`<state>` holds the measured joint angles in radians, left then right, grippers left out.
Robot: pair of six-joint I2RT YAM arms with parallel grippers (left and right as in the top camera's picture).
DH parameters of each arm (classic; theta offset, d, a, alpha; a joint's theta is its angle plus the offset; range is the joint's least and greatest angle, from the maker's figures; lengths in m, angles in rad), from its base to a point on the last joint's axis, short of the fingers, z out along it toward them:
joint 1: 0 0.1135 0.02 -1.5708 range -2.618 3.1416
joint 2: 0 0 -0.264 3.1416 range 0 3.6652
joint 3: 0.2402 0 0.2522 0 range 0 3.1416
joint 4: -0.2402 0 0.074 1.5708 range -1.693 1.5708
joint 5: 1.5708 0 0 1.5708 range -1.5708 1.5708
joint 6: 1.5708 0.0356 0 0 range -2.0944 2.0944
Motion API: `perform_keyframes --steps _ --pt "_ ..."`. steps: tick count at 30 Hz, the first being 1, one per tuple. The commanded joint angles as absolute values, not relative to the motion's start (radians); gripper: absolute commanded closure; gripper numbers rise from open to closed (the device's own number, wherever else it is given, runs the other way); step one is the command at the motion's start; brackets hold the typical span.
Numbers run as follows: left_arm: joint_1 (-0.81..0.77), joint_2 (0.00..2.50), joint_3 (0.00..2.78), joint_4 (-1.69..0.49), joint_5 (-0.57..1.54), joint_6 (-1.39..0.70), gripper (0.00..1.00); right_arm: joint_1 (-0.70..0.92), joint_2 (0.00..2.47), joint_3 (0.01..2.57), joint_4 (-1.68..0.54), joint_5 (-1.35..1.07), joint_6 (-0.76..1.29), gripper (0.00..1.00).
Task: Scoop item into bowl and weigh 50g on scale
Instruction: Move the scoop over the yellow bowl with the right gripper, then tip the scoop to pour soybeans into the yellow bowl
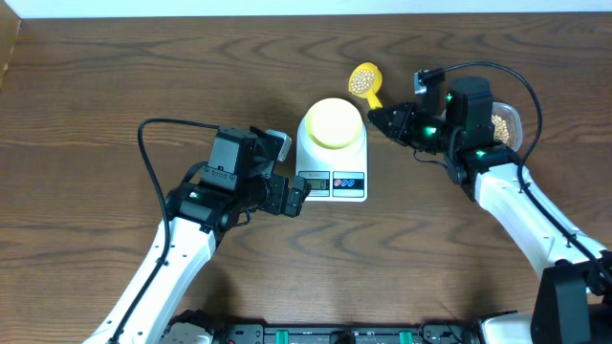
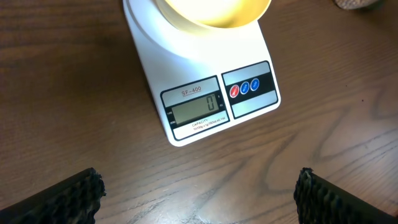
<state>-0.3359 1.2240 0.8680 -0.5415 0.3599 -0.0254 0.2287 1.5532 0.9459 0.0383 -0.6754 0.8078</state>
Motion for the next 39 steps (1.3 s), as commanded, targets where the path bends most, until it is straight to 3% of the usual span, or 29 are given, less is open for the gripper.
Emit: perform_keyframes --steps 1,11,21,39 --pt "-0.337 1.228 0.870 -0.540 0.350 -0.023 0.00 0.265 1.558 0.946 0.041 -0.670 0.815 0.99" --pt "-0.337 1.228 0.870 -0.540 0.350 -0.023 0.00 0.327 1.558 0.946 0.019 -0.641 0.809 0.99" --pt "-0.337 1.228 0.870 -0.540 0.350 -0.023 0.00 0.369 1.558 0.946 -0.049 -0.523 0.712 0.99" --pt "-0.337 1.228 0.870 -0.540 0.350 -0.023 0.00 0.375 1.558 0.946 -0.073 -0.521 0.454 0.99"
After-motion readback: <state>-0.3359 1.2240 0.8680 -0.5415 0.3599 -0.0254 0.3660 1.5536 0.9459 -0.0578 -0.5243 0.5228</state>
